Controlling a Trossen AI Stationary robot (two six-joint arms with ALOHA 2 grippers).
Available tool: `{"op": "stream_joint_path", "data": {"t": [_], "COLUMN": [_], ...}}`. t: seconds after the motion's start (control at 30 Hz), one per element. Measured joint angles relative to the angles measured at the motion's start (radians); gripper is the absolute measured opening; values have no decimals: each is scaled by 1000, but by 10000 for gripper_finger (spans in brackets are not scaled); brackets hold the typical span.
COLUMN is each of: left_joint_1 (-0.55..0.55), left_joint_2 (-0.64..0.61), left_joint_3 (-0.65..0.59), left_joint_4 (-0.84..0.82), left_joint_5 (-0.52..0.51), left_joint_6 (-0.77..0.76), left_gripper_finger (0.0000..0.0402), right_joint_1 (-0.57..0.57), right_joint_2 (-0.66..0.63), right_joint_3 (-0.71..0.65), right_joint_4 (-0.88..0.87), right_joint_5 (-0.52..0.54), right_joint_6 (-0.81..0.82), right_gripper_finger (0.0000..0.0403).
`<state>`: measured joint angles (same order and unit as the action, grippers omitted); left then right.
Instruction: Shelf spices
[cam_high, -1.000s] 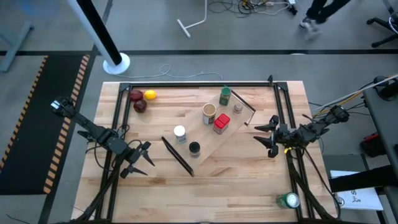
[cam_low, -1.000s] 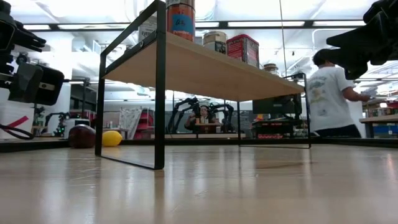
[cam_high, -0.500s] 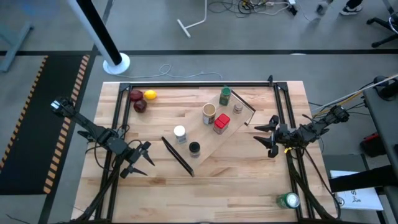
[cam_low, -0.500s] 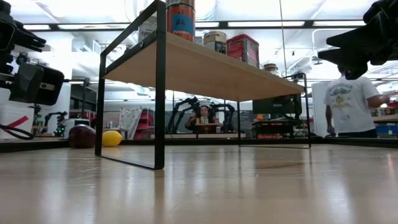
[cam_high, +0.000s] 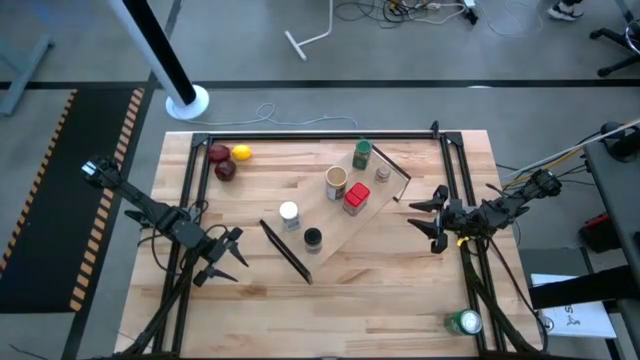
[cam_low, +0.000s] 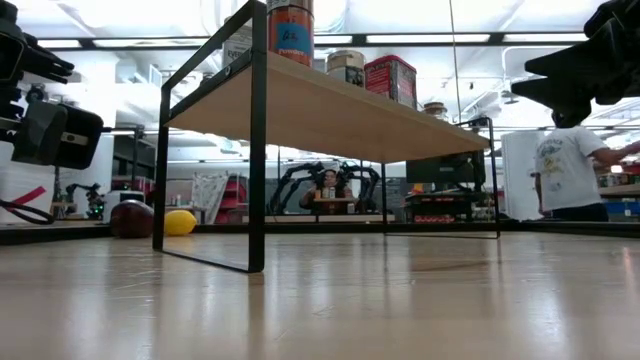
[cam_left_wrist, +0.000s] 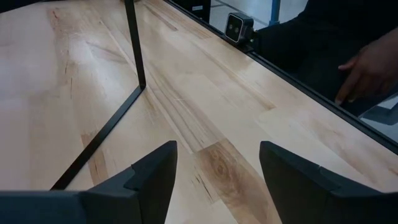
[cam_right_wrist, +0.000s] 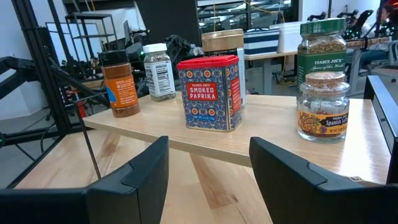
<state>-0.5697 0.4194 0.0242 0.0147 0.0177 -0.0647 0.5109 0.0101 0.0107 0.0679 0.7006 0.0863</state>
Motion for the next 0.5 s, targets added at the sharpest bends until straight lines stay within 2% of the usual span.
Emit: {"op": "stream_joint_path", "data": {"t": [0.5], "left_joint_1": [0], "left_joint_2": [0], "left_joint_3": [0], "left_joint_4": [0], "left_joint_5": [0], "left_joint_6": [0], "left_gripper_finger": [237], "right_joint_1": [0], "right_joint_2": [0], "right_joint_3": [0], "right_joint_4": [0], "right_joint_5": [0], "right_joint_6": [0], "right_gripper_finger": [199]}}
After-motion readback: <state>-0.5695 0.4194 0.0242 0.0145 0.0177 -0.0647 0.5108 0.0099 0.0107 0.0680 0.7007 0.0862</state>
